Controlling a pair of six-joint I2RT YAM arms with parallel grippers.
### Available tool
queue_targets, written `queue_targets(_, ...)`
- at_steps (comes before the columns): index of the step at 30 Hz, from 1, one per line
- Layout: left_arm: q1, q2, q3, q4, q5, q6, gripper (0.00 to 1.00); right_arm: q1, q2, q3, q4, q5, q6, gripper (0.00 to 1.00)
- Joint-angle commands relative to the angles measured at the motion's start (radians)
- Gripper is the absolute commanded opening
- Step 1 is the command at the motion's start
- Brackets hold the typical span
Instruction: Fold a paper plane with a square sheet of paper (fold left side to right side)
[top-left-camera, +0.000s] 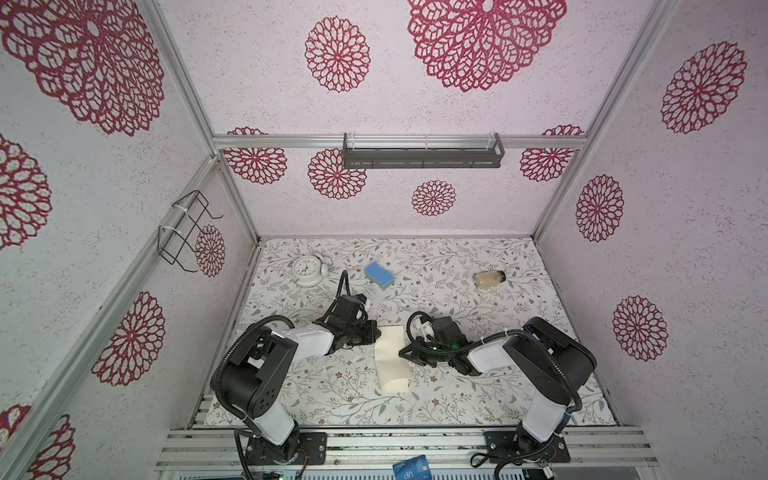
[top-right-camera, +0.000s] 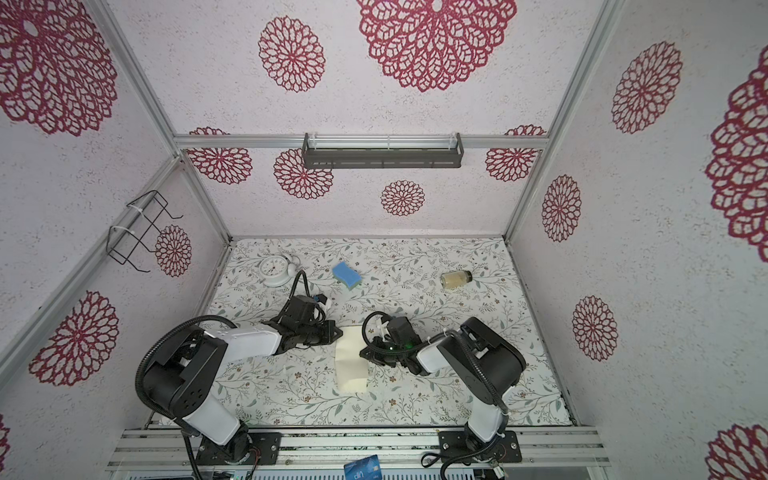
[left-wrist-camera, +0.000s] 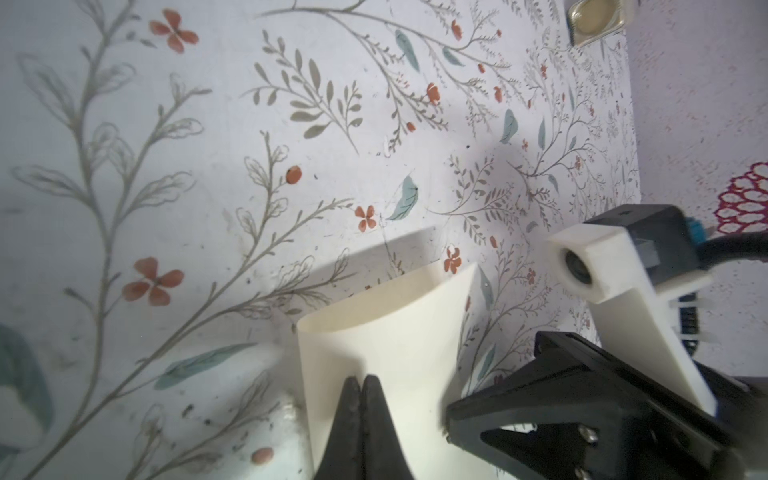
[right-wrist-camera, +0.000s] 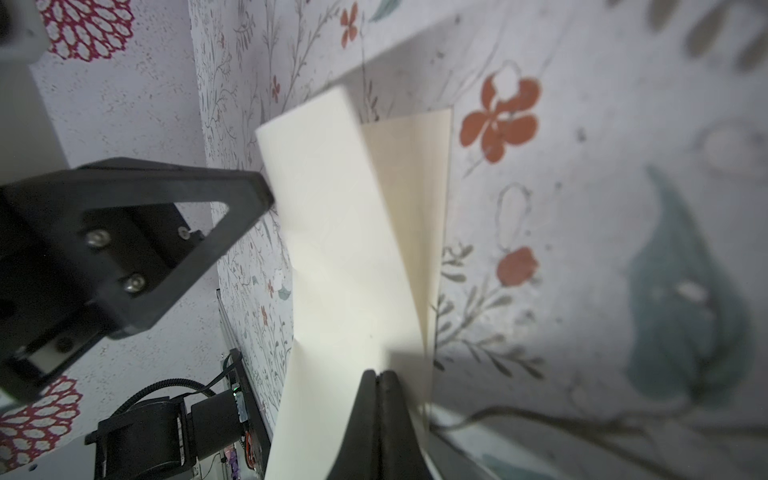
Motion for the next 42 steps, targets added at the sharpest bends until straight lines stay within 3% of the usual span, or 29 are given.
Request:
queue_targets(1,-0.004,0.029,0.012,0.029,-0.001,0.007,0.00,0.005,0.061,-0.035,-0.185,0.080,-0.023,0.00)
queue_targets(10,0.072,0.038,-0.042,0.039,-0.060,0.011,0.00,0.005,0.066,-0.041,-0.184,0.085,-0.025,0.00)
queue_targets(16,0.101,-0.089,-0.057,-0.014,-0.040,0.017,0.00,0.005,0.075,-0.046,-0.179,0.088,-0.027,0.00)
queue_targets(21,0.018,-0.291,-0.127,-0.032,-0.058,-0.051,0.00,0.005,0.083,-0.054,-0.164,0.090,-0.021,0.00)
queue_targets(26,-0.109,-0.386,-0.183,-0.005,-0.089,-0.132,0.00,0.005,0.097,-0.050,-0.157,0.087,-0.017,0.00)
queue_targets(32,-0.201,-0.344,-0.219,0.052,-0.095,-0.168,0.00,0.004,0.105,-0.040,-0.163,0.087,-0.017,0.00)
queue_targets(42,-0.206,-0.260,-0.317,0.129,-0.083,-0.184,0.00,0.005,0.102,-0.034,-0.175,0.093,-0.016,0.00)
